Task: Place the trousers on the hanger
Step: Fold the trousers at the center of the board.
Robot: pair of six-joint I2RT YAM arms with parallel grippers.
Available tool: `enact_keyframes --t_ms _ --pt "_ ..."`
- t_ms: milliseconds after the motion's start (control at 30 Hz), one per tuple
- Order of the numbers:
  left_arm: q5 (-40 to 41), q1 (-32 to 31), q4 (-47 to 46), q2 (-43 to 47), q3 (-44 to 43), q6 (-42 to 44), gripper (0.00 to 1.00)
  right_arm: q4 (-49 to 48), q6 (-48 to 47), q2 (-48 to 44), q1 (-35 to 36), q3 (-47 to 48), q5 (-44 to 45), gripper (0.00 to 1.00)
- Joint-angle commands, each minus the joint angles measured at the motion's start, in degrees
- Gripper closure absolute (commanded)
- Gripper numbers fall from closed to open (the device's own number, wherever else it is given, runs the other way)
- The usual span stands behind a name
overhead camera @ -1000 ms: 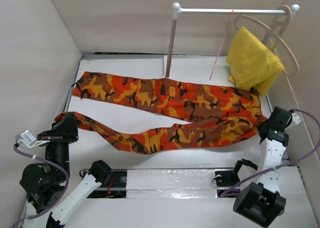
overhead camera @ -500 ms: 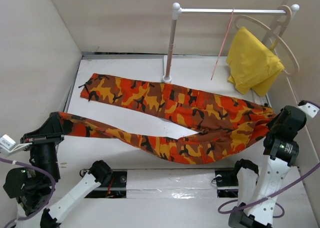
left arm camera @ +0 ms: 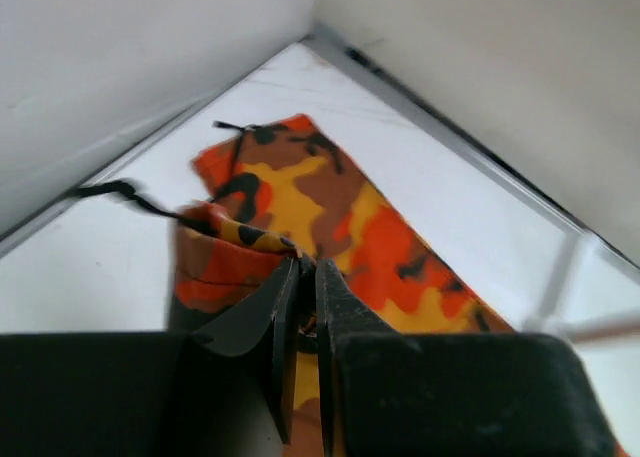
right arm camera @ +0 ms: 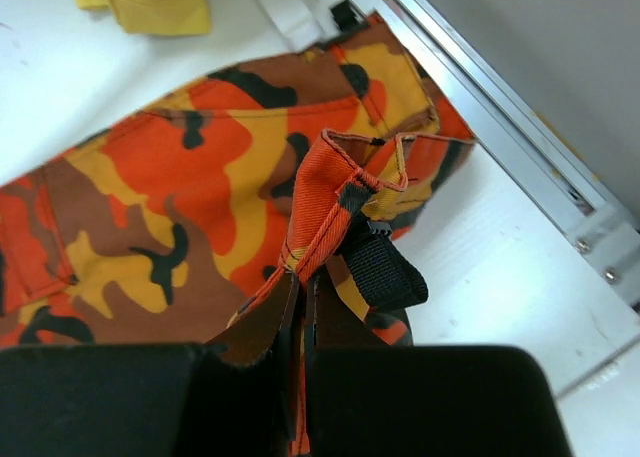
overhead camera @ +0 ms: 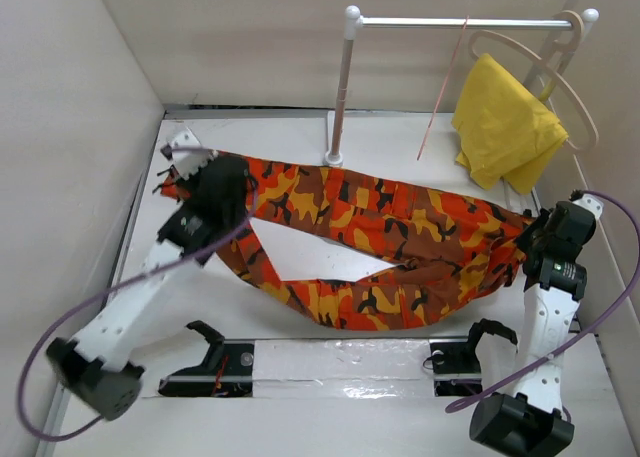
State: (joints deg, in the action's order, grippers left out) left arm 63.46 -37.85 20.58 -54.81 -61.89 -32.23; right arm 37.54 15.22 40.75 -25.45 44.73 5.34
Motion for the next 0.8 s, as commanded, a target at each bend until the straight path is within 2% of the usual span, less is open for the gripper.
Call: enact_keyframes --t_ms 0,33,100,200,300,433,533,600,767 --pt "-13.71 19.23 4.3 -4.6 -7.54 -5.39 1.0 -8.53 1.13 0.38 0.23 1.41 -3.5 1.0" --pt "-18.68 32.0 2.64 -4.43 -6.85 -4.43 1.0 -9.06 1.3 0.55 0.23 1.24 -3.67 1.0" --pt "-29.13 42.46 -1.74 -2.42 -4.48 -1.7 1.0 -10.9 1.39 0.99 -0.38 0.63 -4.28 1.0" --pt "-20.95 43.47 4.79 -8.81 -8.06 -3.71 1.0 -13.79 2.53 2.57 -0.39 -0.17 -5.34 1.0" --pt "-21.97 48.03 4.83 -13.04 -7.64 -4.95 1.0 -15.21 4.11 6.25 -0.39 0.44 -7.1 1.0" --pt "-18.29 48.04 4.73 -17.6 -10.26 -4.51 1.0 -18.11 6.13 12.14 -0.39 3.08 -5.88 1.0" --pt "-19.16 49.7 4.21 -21.82 -13.17 -5.39 1.0 -18.47 7.98 17.14 -0.91 5.97 -2.45 1.0" --pt "-23.27 52.16 2.37 -24.11 -13.52 -5.83 1.0 -18.55 8.86 19.88 -1.7 7.73 -1.39 1.0" --pt "-23.99 53.05 3.68 -33.59 -19.23 -7.49 1.0 -20.04 11.84 28.92 -5.13 8.88 -3.49 1.0"
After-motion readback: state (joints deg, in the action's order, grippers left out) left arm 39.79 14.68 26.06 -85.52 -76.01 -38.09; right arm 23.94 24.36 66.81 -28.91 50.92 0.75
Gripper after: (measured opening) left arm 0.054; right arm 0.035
